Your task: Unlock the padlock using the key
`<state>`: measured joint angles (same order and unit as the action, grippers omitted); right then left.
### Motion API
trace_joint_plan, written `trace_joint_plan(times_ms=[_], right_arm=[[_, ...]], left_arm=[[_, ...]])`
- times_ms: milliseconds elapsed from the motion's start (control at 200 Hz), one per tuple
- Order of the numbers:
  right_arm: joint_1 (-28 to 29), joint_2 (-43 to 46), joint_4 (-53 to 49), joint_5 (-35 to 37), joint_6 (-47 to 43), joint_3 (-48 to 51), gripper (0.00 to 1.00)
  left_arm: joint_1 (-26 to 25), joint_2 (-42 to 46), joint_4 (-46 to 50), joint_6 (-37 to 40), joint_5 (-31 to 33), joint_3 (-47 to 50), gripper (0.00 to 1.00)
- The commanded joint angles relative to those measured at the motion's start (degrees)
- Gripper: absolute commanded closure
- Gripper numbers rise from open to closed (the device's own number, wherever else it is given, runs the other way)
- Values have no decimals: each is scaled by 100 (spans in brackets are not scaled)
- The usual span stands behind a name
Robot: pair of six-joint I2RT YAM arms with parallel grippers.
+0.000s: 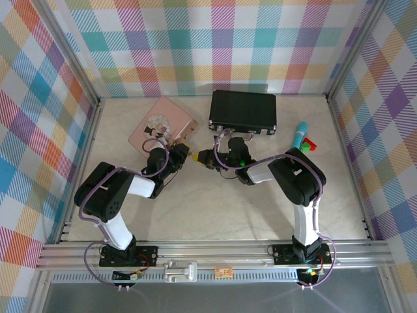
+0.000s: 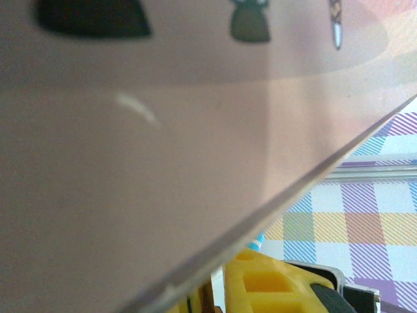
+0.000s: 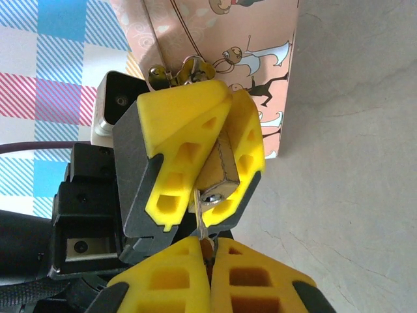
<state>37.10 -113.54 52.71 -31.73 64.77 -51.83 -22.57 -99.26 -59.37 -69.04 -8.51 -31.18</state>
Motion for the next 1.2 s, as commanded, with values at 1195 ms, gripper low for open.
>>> trace_joint_plan(times_ms=[1195], right_arm=[[91, 226, 299, 152, 99, 16, 100]], left_arm=[[-103, -339, -491, -552, -95, 78, 100]])
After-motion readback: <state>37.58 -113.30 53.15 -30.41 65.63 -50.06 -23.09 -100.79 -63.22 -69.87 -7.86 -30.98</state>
